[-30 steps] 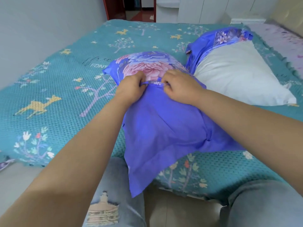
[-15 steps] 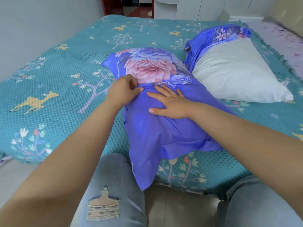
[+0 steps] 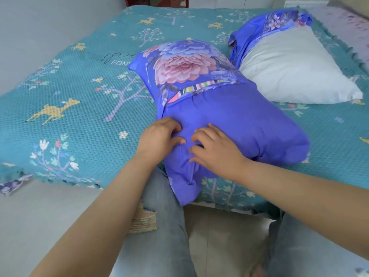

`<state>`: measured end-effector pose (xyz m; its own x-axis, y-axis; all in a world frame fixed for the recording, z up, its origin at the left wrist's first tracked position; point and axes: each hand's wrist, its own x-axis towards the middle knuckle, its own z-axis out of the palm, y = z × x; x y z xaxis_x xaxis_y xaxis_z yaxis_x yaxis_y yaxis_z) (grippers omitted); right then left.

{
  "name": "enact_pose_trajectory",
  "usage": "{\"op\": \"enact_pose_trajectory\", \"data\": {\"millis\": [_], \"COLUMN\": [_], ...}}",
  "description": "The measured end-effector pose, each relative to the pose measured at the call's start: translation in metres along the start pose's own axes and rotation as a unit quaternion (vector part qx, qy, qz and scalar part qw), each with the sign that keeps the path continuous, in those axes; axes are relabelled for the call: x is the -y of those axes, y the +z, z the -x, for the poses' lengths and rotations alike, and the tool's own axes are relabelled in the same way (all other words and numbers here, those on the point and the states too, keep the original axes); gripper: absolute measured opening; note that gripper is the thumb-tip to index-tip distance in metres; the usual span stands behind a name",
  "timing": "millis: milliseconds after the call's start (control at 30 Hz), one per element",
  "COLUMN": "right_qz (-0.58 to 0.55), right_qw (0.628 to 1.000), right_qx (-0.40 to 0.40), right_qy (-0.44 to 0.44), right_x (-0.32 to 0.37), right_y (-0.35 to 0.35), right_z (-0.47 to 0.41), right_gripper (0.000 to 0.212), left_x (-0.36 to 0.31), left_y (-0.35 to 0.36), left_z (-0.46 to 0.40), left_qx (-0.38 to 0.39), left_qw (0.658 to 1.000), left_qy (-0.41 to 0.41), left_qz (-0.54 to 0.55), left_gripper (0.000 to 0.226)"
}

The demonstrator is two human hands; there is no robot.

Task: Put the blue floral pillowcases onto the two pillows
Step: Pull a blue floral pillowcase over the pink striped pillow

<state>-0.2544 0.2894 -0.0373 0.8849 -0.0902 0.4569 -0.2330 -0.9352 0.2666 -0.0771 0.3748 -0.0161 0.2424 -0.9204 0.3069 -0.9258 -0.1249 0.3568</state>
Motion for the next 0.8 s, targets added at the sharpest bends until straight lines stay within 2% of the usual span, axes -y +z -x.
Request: {"op": "enact_pose_trajectory", "data": {"millis": [67,200,300,367,433,500,567,600,667,733,800], "right_qz": [-0.007,-0.077,-0.153,-0.246,-0.356,-0.415,-0.408,-0.399,-0.382,-0.312,-0.219], "right_qw": [0.999,0.985,0.947,0.911,0.862,0.837,0.839,0.839,0.840,0.875,0.920], "right_qx": [-0.016,0.002,0.047,0.028,0.042,0.100,0.130,0.114,0.024,-0.038,-0.034], "right_qy": [0.037,0.155,0.280,0.328,0.357,0.341,0.337,0.352,0.385,0.368,0.323], "right_x": [-0.002,0.001,0.009,0.014,0.014,0.014,0.018,0.017,0.012,0.002,-0.003], "right_y": [-0.006,-0.025,-0.037,-0.040,-0.044,-0.047,-0.044,-0.042,-0.042,-0.041,-0.033], "right_z": [-0.002,-0.006,-0.010,-0.013,-0.013,-0.012,-0.005,-0.003,-0.004,-0.004,-0.001], "right_gripper": [0.028,0.039,0.033,0.026,0.034,0.042,0.037,0.030,0.018,0.020,0.037], "left_x": [-0.004,-0.009,-0.013,-0.017,-0.024,-0.033,-0.042,-0.045,-0.048,-0.045,-0.039], "left_y": [0.000,-0.006,-0.013,-0.017,-0.021,-0.031,-0.043,-0.048,-0.047,-0.034,-0.021], "left_z": [-0.003,-0.005,-0.011,-0.013,-0.013,-0.026,-0.057,-0.074,-0.096,-0.095,-0.078], "left_qx": [-0.044,-0.066,-0.056,-0.051,-0.056,-0.088,-0.111,-0.098,-0.038,0.009,0.005], "left_qw": [0.998,0.991,0.990,0.987,0.983,0.983,0.990,0.993,0.998,0.999,0.997], "left_qy": [0.039,0.110,0.127,0.144,0.166,0.156,0.088,0.059,0.040,0.038,0.054], "left_qz": [-0.020,-0.043,-0.032,-0.039,-0.051,-0.035,0.005,0.006,-0.009,0.006,0.054], "left_gripper": [0.025,0.035,0.041,0.043,0.042,0.039,0.032,0.030,0.027,0.025,0.023]}}
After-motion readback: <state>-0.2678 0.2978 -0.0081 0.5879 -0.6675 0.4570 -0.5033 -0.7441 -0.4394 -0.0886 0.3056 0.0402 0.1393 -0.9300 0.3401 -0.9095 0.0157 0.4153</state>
